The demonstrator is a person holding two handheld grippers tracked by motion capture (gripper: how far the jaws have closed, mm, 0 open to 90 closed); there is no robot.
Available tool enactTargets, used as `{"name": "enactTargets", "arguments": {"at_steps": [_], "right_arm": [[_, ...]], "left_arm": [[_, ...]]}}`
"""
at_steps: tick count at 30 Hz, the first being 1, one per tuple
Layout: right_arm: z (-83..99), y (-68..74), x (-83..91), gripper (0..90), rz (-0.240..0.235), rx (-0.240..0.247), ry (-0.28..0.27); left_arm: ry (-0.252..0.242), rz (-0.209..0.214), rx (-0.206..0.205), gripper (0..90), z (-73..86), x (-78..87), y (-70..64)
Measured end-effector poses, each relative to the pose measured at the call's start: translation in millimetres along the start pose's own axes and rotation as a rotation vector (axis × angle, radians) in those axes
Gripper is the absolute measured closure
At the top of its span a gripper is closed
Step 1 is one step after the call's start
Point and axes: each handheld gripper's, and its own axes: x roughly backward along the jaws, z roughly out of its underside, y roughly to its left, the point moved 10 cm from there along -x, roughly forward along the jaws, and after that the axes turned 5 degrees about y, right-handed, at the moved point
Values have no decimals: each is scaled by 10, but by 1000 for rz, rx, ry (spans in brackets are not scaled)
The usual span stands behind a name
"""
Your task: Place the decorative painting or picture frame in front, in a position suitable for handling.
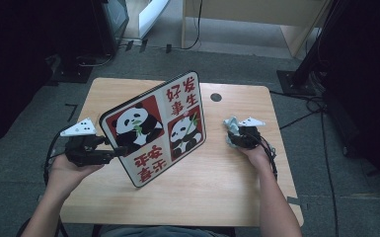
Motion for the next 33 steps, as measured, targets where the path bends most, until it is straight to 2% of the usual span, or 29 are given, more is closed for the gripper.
{"name": "enactTargets", "arguments": {"at_steps": [6,9,13,16,20,23,28,33], "right_arm": [[-13,-8,-26,661,20,-20,3],[-1,-17,-38,700,3,-35,-5],[12,-35,-45,713,-18,-64,-31],[13,-35,-44,722,-12,-69,-32],[16,-38,-45,722,-15,-101,-29],[16,-51,-47,739,-9,-136,-29],[18,-55,-47,749,-13,-148,-27],[15,-82,-46,777,-25,-164,-32]], "left_arm": [[-3,3,7,494,27,-31,10],[-11,12,16,515,35,-46,11],[-15,13,25,558,44,-63,10],[-27,22,41,578,42,-68,14],[-31,32,57,602,50,-87,17],[-29,33,57,610,59,-113,15],[-23,23,50,634,64,-138,8],[-40,35,41,671,54,-156,-2]]}}
